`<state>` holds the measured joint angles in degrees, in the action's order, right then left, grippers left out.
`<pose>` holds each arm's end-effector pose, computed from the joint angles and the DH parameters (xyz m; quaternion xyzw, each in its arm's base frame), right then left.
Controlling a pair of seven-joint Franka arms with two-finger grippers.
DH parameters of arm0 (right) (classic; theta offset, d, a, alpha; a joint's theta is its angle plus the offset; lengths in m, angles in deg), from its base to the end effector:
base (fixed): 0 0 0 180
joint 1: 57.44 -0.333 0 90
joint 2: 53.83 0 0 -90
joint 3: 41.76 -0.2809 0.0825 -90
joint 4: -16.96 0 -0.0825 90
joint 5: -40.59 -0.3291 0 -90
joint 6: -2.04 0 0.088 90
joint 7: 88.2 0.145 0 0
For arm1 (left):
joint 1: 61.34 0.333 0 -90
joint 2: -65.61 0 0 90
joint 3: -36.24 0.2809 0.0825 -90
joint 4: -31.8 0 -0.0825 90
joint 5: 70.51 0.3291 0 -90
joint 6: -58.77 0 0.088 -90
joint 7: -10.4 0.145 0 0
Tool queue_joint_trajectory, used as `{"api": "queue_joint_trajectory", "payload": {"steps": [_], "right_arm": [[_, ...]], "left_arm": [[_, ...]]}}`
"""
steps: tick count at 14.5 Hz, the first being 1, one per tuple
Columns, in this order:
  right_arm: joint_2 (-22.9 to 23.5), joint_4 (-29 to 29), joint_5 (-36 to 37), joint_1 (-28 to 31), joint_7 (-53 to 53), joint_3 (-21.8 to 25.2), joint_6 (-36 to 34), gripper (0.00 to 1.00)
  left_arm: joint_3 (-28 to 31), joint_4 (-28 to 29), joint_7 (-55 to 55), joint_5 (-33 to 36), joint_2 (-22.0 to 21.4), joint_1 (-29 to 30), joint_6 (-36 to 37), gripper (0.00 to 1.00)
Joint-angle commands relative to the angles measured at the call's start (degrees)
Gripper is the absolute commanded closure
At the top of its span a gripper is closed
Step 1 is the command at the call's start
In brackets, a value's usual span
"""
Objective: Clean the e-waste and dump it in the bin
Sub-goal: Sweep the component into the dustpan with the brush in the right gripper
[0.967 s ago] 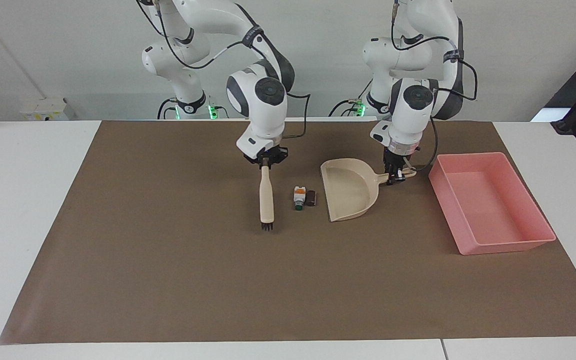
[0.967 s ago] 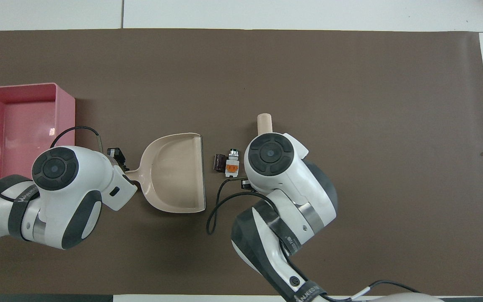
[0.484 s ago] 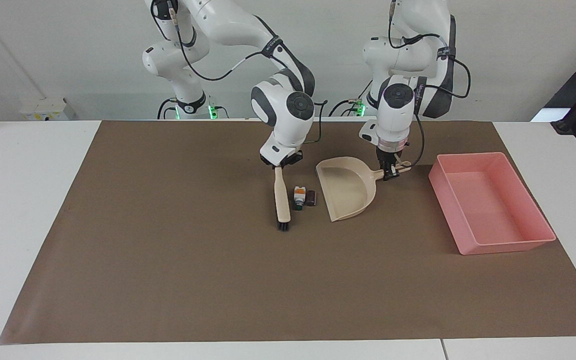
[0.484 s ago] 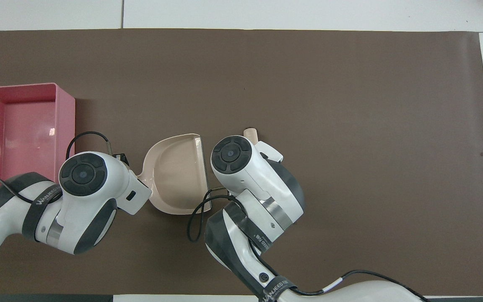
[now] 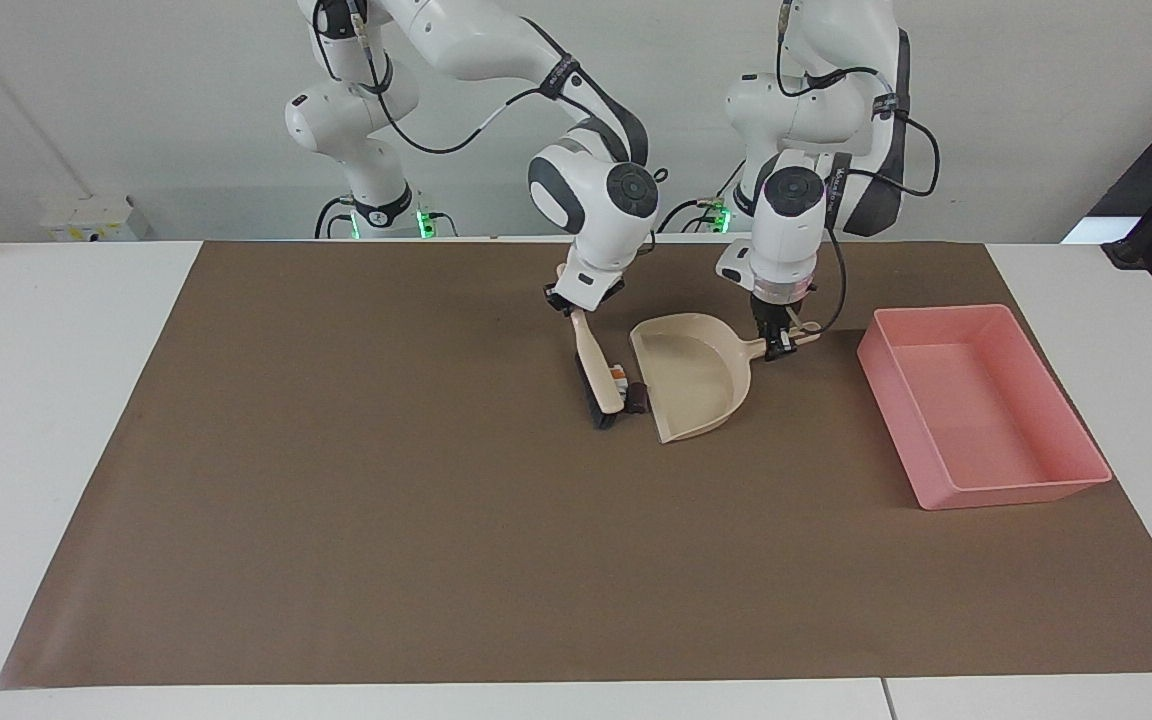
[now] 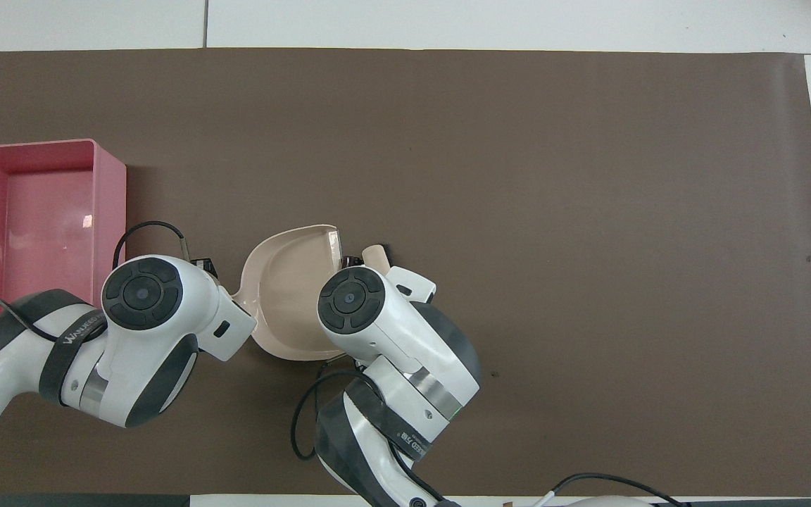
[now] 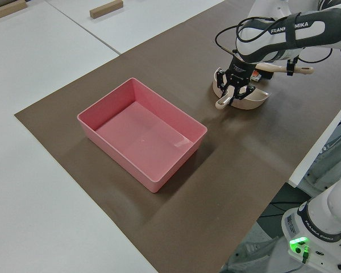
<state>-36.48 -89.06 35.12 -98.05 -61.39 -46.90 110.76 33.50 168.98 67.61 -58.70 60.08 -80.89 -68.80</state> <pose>0.3644 0.3871 0.3032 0.9801 0.1419 -0.1357 0.0297 0.4065 -0.1529 0.3136 -0.7223 0.6858 0.0584 0.0671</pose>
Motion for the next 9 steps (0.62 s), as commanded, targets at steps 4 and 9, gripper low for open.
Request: {"api": "queue_joint_trajectory", "payload": {"steps": [4, 9], "right_arm": [[0.9, -1.6, -23.2, 0.1, -7.5, -1.8, 14.0, 1.0], [-1.5, -1.5, -22.7, 0.2, -4.2, -1.4, 11.7, 0.99]], "left_arm": [[0.2, 0.0, -1.0, 0.8, -0.1, -1.5, 0.7, 1.0], [0.2, -0.2, 1.0, 0.8, 0.2, -0.8, -0.5, 1.0]]}}
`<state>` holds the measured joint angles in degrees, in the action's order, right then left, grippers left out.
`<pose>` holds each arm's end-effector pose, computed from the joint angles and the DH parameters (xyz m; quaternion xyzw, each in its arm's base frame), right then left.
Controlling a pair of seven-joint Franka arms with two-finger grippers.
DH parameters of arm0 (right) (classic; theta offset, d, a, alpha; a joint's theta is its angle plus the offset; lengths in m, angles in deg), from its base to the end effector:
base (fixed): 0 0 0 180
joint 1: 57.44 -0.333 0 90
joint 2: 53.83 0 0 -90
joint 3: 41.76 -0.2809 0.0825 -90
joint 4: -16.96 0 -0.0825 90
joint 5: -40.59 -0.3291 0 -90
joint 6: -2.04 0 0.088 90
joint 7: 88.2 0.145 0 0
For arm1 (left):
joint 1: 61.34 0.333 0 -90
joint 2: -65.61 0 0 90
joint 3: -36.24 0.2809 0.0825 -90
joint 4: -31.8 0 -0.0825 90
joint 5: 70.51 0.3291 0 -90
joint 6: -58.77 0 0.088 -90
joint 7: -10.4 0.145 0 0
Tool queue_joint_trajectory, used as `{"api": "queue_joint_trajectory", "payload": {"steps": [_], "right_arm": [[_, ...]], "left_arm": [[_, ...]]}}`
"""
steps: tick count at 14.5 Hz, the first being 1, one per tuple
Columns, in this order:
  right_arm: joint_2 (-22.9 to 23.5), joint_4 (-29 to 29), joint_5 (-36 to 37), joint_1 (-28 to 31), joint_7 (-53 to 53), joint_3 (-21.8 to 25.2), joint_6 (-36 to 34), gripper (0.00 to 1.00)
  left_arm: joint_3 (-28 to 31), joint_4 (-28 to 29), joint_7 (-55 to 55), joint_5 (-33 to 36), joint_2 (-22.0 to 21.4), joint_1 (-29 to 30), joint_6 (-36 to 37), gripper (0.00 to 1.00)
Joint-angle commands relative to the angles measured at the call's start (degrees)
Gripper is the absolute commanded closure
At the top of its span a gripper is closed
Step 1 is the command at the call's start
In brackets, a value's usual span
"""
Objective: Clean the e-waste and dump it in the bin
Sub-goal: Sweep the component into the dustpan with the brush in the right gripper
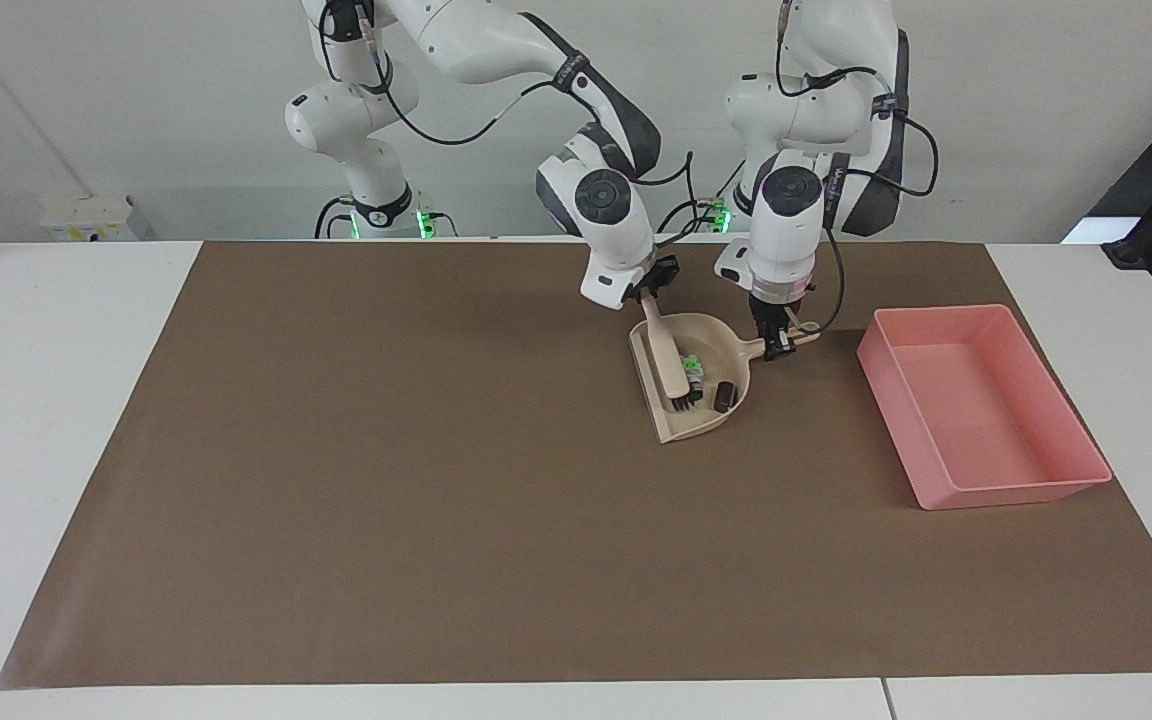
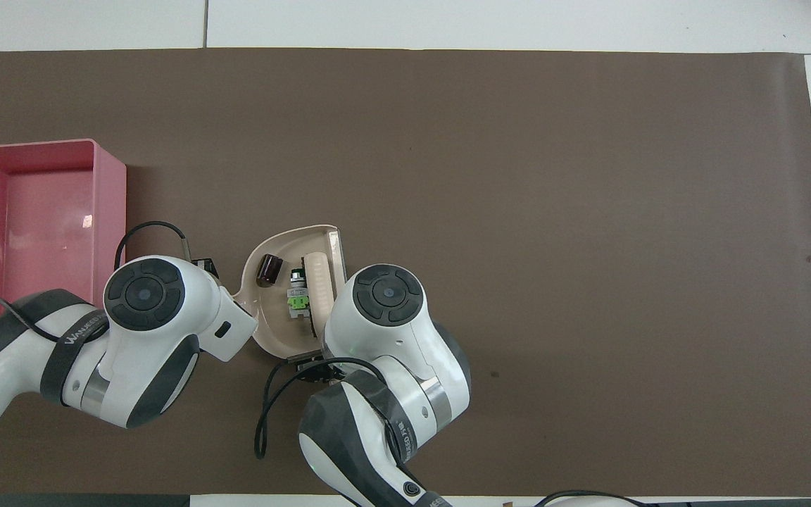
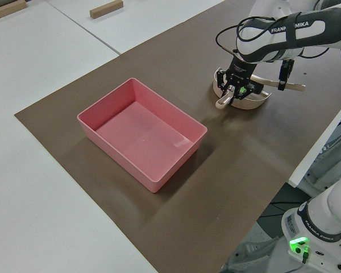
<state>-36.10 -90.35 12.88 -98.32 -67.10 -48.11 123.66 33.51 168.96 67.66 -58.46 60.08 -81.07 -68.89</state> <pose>0.3592 0.4380 0.3135 -0.9718 -0.0885 0.1463 0.1625 0.4065 -0.1540 0.3139 -0.7200 0.6881 0.0579 0.0689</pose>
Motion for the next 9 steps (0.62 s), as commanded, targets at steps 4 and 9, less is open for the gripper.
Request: {"api": "queue_joint_trajectory", "payload": {"steps": [4, 9], "right_arm": [[-7.3, -0.6, 7.3, 1.1, 13.4, -0.2, -5.5, 1.0], [-13.0, -0.7, 14.2, 5.4, 16.4, 0.2, -17.1, 1.0]], "left_arm": [[0.2, -0.7, 7.0, -1.4, 1.1, 1.0, -4.4, 1.0], [0.3, -5.3, 16.9, -9.5, 3.4, 4.9, -3.5, 1.0]]}}
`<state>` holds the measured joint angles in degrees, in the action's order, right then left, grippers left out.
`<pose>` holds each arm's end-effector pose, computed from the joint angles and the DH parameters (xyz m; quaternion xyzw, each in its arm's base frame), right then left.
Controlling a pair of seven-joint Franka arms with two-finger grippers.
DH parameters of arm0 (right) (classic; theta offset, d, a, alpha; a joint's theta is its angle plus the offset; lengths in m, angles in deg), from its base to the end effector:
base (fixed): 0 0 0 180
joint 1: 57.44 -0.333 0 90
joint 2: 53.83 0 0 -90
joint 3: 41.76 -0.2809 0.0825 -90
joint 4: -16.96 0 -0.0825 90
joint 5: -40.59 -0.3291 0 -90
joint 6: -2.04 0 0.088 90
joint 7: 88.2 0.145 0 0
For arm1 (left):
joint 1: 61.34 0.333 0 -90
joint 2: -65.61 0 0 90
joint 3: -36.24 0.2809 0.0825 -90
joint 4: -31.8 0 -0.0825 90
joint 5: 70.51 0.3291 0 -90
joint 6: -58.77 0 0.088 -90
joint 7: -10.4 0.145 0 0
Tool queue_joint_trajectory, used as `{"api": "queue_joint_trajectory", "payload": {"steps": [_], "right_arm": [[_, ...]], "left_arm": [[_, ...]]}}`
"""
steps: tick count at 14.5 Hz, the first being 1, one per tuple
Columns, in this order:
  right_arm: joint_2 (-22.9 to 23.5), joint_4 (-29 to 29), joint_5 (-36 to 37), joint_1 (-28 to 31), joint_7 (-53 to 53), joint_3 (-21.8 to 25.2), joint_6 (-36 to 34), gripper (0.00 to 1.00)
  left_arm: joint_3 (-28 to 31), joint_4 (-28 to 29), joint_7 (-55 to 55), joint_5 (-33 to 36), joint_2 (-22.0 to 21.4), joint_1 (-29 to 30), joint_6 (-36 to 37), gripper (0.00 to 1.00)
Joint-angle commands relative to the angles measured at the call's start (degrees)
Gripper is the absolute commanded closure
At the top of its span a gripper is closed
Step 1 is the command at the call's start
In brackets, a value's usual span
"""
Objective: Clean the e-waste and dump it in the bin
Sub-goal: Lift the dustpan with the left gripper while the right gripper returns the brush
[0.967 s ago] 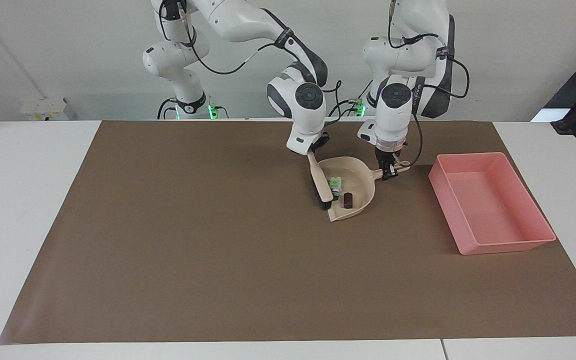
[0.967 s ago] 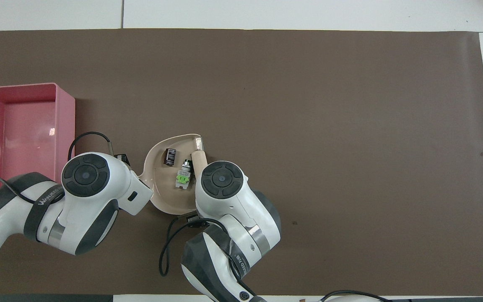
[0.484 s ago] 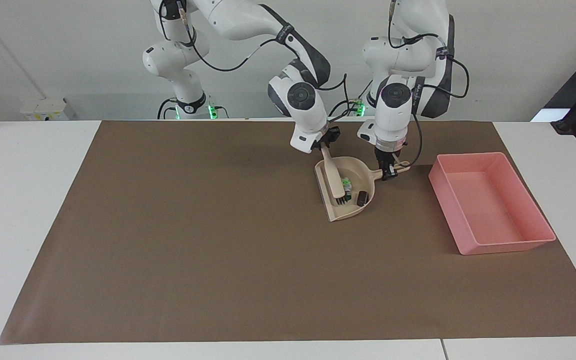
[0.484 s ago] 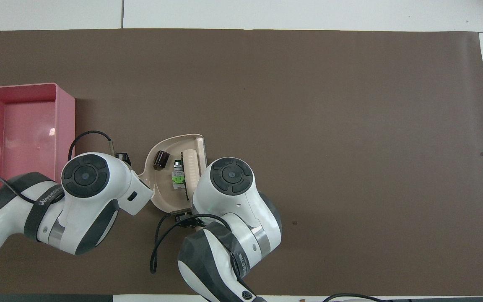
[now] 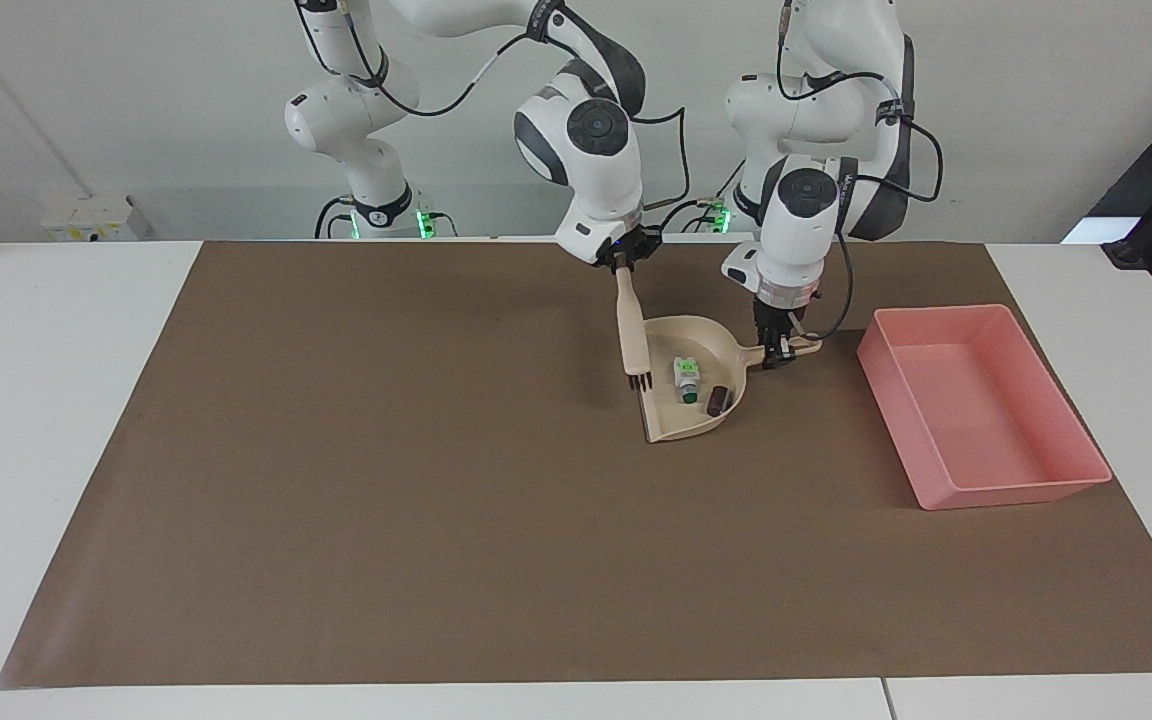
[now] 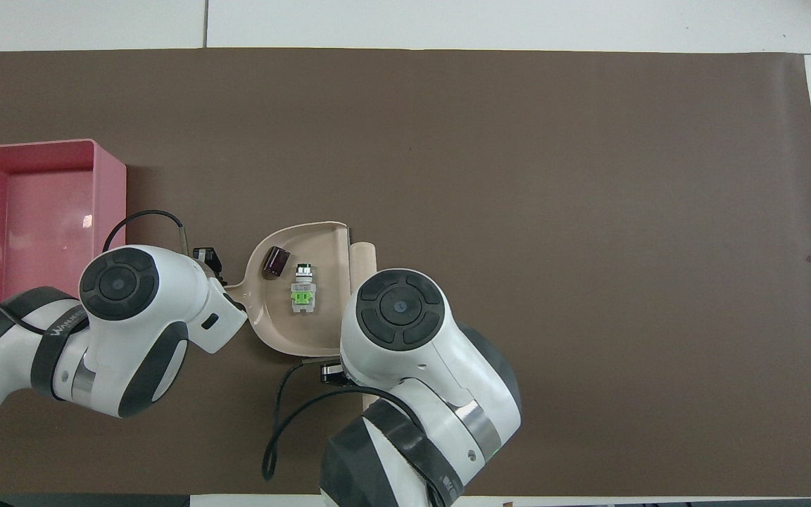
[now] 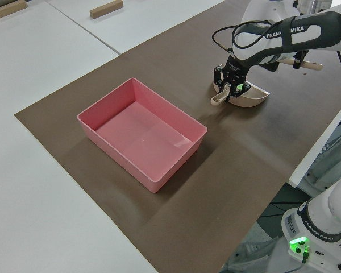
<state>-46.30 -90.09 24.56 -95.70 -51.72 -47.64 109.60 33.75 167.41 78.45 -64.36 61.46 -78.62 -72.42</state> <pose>0.3551 0.3859 0.3888 -0.9886 -0.0160 0.1347 0.0651 0.4260 -0.1472 0.3179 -0.6948 0.7180 0.0193 0.0372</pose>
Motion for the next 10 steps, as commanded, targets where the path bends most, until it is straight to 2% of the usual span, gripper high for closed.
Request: {"api": "queue_joint_trajectory", "payload": {"steps": [1, 3, 6, 8, 10], "right_arm": [[-3.9, -1.0, 3.2, 5.2, 0.5, -0.3, -5.5, 1.0], [-5.9, -1.0, 5.9, 10.2, -2.3, -0.4, -9.8, 1.0], [-8.1, -1.0, 7.7, 20.0, -11.0, -0.4, -15.2, 1.0], [-8.4, -1.0, 10.2, 27.2, -16.8, -0.4, -17.1, 1.0], [-8.5, -1.7, 12.6, 33.5, -24.0, -0.4, -17.1, 1.0]], "left_arm": [[0.0, -5.4, 9.7, -5.7, 2.9, 4.2, 1.0, 1.0], [0.1, -10.3, 14.4, -9.6, 4.7, 6.6, 5.7, 1.0], [0.1, -21.8, 18.8, -13.0, 8.4, 10.1, 18.0, 1.0], [0.2, -27.0, 22.5, -16.9, 10.6, 13.2, 22.2, 1.0], [0.2, -31.7, 23.7, -17.4, 12.6, 16.3, 25.4, 1.0]]}}
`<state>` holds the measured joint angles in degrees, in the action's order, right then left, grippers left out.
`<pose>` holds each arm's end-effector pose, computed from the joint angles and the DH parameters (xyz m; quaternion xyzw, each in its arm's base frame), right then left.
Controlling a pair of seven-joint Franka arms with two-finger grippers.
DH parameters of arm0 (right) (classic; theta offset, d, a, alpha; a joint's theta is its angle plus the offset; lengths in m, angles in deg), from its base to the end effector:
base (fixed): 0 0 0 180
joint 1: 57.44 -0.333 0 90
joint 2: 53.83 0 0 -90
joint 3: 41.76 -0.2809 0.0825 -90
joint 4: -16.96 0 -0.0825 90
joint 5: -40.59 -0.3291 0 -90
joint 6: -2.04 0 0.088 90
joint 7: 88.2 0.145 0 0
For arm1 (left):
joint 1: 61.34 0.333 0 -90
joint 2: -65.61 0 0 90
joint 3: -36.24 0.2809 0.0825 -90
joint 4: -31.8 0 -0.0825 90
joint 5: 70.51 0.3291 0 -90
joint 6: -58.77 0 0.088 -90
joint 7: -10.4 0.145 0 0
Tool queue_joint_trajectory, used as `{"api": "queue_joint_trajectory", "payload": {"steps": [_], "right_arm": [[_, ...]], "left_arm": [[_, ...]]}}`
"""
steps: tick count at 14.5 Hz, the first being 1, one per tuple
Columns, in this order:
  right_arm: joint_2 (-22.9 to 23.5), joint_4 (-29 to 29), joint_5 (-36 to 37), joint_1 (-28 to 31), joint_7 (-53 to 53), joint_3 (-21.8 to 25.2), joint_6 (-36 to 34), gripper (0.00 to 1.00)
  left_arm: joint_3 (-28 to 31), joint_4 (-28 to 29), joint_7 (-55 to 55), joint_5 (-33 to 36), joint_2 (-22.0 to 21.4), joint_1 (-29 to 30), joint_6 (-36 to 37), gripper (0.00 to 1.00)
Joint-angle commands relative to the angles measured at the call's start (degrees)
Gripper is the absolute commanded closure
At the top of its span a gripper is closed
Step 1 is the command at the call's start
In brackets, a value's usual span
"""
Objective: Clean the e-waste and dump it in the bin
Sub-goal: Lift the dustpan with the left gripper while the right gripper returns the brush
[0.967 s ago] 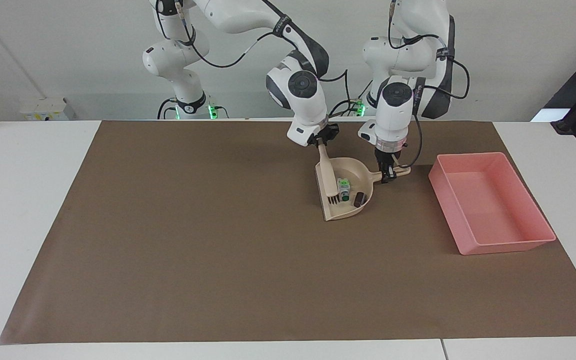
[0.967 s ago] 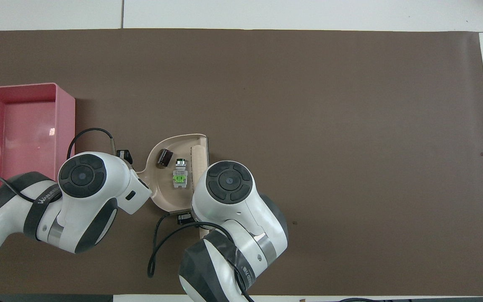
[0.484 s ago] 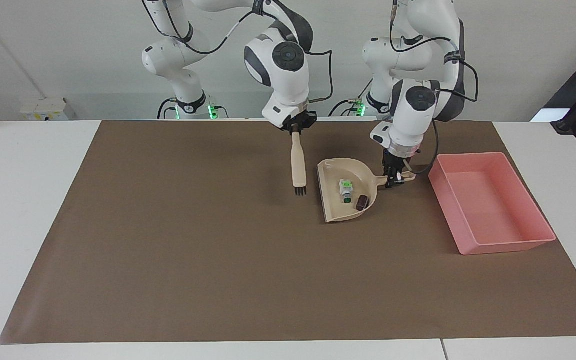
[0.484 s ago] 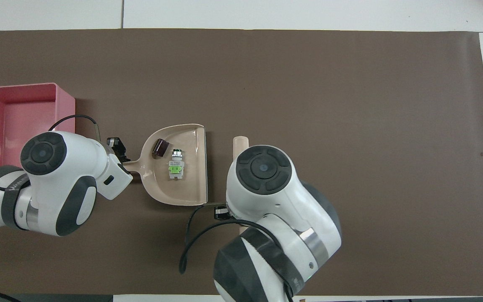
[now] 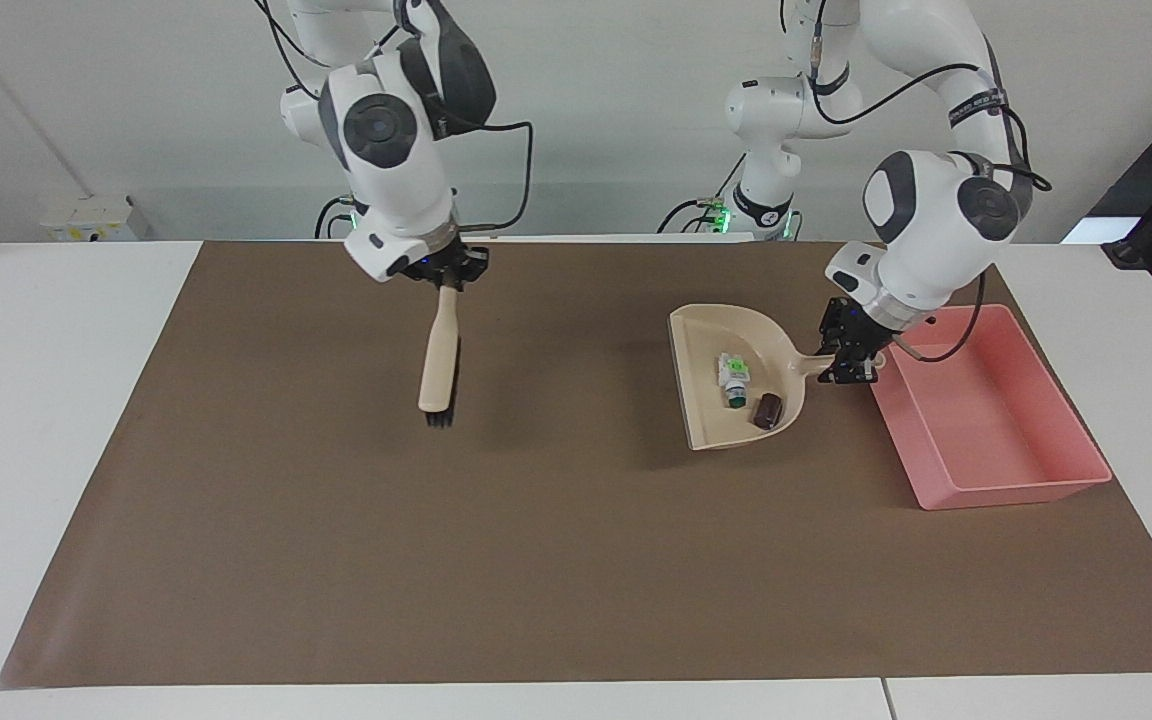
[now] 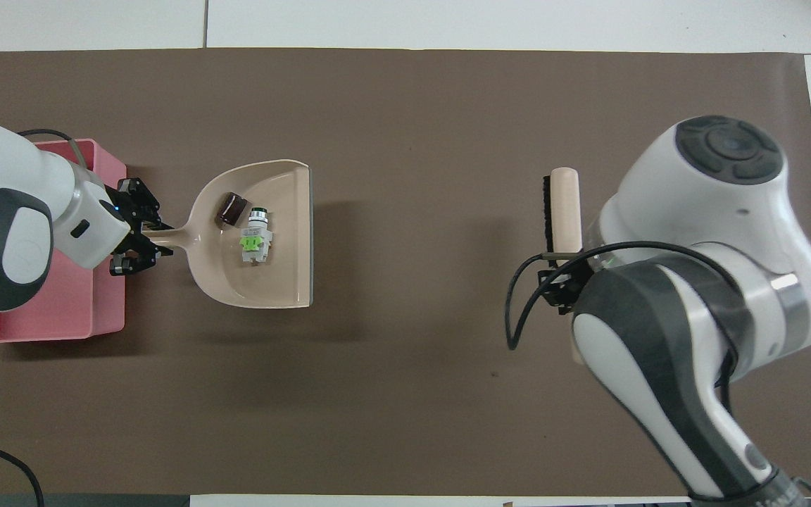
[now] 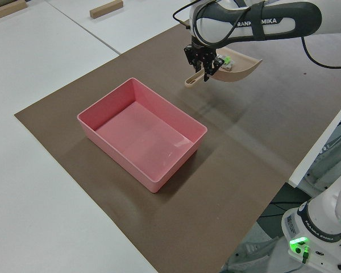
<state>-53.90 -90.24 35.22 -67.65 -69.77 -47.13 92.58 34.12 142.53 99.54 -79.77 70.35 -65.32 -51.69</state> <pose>0.4434 0.1377 0.4324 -0.9880 0.0318 0.1513 0.0021 0.5089 -0.0712 0.3883 0.6944 -0.7143 0.0176 0.0857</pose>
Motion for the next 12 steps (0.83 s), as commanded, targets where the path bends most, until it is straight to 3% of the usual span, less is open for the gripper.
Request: {"api": "queue_joint_trajectory", "payload": {"steps": [1, 6, 9, 12], "right_arm": [[-1.3, -2.7, 2.5, 8.5, -9.9, -1.0, 0.5, 1.0], [-4.8, -17.7, 8.3, 23.5, -26.0, -1.0, 17.9, 1.0], [-4.9, -21.8, 8.7, 26.0, -27.3, -0.9, 21.6, 1.0], [-4.8, -25.1, 9.8, 27.9, -28.6, -0.9, 24.6, 1.0]], "left_arm": [[-0.2, -9.1, 2.6, -2.0, 4.5, 4.4, 7.0, 1.0], [0.0, -16.9, 10.3, -1.6, 5.8, 14.7, 12.3, 1.0], [0.1, -17.2, 10.3, -1.1, 6.1, 20.0, 11.7, 1.0], [0.3, -21.2, 10.3, 1.7, 8.2, 23.6, 11.1, 1.0]]}}
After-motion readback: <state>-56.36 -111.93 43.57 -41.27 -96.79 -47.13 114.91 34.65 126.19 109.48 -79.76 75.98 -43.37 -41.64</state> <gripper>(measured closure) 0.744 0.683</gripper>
